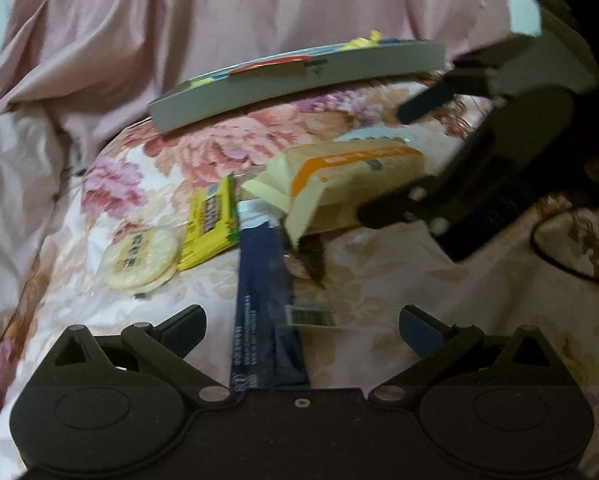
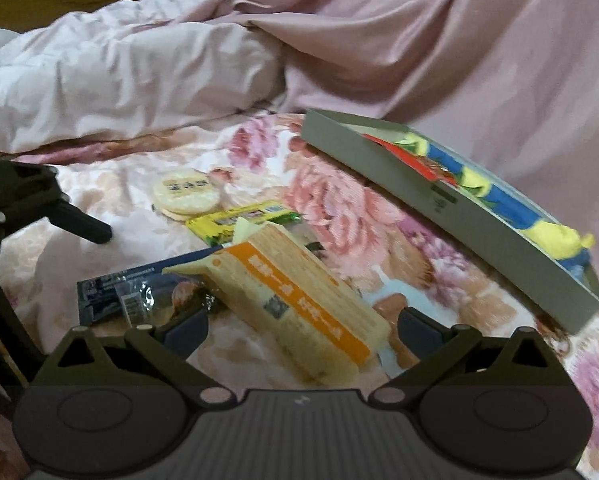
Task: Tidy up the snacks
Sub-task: 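Lower the left tool over the brown dried snack while the right tool approaches the cream bread bag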
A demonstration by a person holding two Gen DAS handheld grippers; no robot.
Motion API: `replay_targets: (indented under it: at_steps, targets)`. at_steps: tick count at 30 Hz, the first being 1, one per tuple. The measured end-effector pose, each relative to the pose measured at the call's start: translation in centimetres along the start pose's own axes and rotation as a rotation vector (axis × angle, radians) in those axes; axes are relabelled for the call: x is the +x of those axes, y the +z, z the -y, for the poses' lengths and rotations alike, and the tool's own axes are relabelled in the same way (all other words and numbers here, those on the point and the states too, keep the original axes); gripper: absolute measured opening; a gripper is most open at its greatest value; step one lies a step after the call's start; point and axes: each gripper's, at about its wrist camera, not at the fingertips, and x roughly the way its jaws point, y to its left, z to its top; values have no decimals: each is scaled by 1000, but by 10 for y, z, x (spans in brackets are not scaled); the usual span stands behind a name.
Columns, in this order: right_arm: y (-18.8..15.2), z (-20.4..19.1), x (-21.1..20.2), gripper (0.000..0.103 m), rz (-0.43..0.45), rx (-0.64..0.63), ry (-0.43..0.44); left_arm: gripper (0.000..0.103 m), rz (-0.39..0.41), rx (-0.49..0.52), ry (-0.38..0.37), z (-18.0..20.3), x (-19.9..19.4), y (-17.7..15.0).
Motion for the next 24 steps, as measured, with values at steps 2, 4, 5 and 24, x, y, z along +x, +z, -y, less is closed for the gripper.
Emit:
replay_targets:
  at_steps: [2,4,5,24]
  targets:
    - [1,6,5,103,1,4,45,102,-3,28,-10,4,3,1]
    - [3,10,12,103,-4,-1,79,102,-7,41,-16,6,5,1]
    - [3,11,15,103,-3,-4,85,102,-9,43,-18,6,7,1]
    - [13,31,37,68,-130,153,51,101,-10,53,1,7,12,10]
